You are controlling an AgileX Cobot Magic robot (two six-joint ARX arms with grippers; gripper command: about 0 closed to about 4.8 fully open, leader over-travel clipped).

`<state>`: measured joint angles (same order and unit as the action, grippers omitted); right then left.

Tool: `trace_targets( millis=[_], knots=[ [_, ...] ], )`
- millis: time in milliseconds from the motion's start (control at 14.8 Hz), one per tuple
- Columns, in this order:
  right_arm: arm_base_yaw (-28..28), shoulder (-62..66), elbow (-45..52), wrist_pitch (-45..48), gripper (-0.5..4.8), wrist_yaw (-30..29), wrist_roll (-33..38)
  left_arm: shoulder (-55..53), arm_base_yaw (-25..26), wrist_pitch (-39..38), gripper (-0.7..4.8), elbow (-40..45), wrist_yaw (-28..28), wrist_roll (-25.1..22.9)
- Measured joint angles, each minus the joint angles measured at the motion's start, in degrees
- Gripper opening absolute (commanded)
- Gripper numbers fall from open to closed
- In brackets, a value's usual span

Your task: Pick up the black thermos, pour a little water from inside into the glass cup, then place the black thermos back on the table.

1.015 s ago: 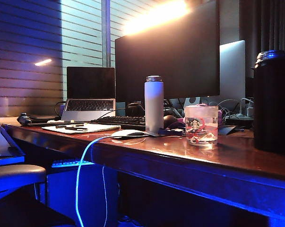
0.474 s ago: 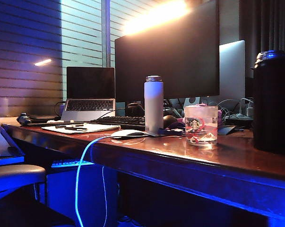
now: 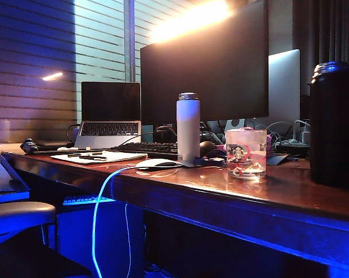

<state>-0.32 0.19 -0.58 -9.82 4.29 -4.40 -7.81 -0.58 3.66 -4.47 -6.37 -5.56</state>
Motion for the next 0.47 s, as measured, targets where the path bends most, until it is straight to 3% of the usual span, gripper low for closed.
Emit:
trace_targets(
  millis=[203,474],
  knots=[
    [-0.02,0.00,0.00,0.02,-0.01,0.00,0.00,4.72,0.00,-2.58,-0.05,4.07,1.05,1.25],
    [-0.02,0.00,0.00,0.02,-0.01,0.00,0.00,7.63,0.02,-12.76,-0.05,4.00,3.19,2.32]
  ],
)
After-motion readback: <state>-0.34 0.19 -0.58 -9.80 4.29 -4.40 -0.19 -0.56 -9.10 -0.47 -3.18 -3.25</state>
